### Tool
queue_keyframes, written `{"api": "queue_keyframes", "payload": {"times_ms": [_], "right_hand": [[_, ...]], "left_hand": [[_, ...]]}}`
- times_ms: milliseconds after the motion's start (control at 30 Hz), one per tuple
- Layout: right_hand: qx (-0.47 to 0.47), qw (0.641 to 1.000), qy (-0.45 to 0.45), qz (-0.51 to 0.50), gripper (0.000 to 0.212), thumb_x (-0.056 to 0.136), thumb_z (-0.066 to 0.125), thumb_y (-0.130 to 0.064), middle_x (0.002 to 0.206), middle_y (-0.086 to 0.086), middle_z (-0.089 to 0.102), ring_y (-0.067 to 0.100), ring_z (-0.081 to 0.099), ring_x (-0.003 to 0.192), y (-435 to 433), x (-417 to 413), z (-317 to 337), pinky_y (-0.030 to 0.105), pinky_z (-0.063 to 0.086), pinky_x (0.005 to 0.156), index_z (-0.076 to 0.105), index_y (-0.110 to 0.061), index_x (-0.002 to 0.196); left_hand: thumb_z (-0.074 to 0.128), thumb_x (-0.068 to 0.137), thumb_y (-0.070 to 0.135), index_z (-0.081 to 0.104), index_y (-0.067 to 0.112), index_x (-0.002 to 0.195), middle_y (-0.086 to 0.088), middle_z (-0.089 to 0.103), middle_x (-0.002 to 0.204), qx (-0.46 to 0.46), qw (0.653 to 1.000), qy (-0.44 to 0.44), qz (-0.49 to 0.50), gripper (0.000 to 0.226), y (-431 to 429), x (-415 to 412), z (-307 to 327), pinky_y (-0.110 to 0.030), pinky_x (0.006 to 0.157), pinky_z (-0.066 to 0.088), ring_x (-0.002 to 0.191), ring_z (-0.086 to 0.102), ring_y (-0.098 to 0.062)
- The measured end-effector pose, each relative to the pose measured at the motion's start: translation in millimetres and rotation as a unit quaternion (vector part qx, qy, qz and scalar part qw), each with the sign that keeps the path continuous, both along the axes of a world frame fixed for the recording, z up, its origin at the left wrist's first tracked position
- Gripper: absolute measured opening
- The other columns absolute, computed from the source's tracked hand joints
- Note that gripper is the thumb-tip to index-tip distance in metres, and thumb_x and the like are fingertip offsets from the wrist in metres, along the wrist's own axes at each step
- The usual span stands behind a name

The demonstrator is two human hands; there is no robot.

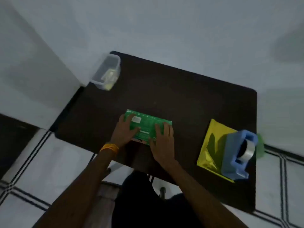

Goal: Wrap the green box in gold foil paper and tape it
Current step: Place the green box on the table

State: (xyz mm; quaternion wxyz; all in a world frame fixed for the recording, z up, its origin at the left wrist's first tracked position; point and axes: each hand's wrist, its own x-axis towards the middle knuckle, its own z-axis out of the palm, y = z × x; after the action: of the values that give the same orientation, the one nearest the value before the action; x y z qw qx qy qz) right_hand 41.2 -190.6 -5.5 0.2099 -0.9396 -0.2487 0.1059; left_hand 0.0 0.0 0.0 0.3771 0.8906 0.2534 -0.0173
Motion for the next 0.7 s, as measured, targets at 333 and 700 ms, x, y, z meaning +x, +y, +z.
{"api": "queue_keyframes", "payload": {"times_ms": [333, 700], "right_hand": [[0.001, 0.989, 0.012, -0.144, 0.06, 0.095, 0.053, -0.04, 0.16, 0.014, 0.023, 0.032, 0.012, 0.15, 42, 48, 1, 0.047, 0.023, 0.121, 0.038, -0.019, 0.149], [0.004, 0.984, -0.01, -0.175, 0.063, 0.09, 0.058, -0.04, 0.157, 0.011, 0.027, 0.032, 0.017, 0.148, 65, 116, -11, 0.052, 0.032, 0.114, 0.039, -0.019, 0.147]], "left_hand": [[0.061, 0.093, 0.042, 0.016, 0.034, 0.156, -0.016, 0.002, 0.162, -0.018, 0.995, 0.027, -0.092, 0.078, 32, 74, -9, -0.051, 0.115, 0.031, 0.148, 0.016, -0.036], [0.053, 0.092, 0.058, 0.008, 0.047, 0.153, -0.006, -0.002, 0.163, -0.009, 0.992, 0.003, -0.126, 0.077, 58, 146, -19, -0.053, 0.106, 0.043, 0.146, 0.023, -0.033]]}}
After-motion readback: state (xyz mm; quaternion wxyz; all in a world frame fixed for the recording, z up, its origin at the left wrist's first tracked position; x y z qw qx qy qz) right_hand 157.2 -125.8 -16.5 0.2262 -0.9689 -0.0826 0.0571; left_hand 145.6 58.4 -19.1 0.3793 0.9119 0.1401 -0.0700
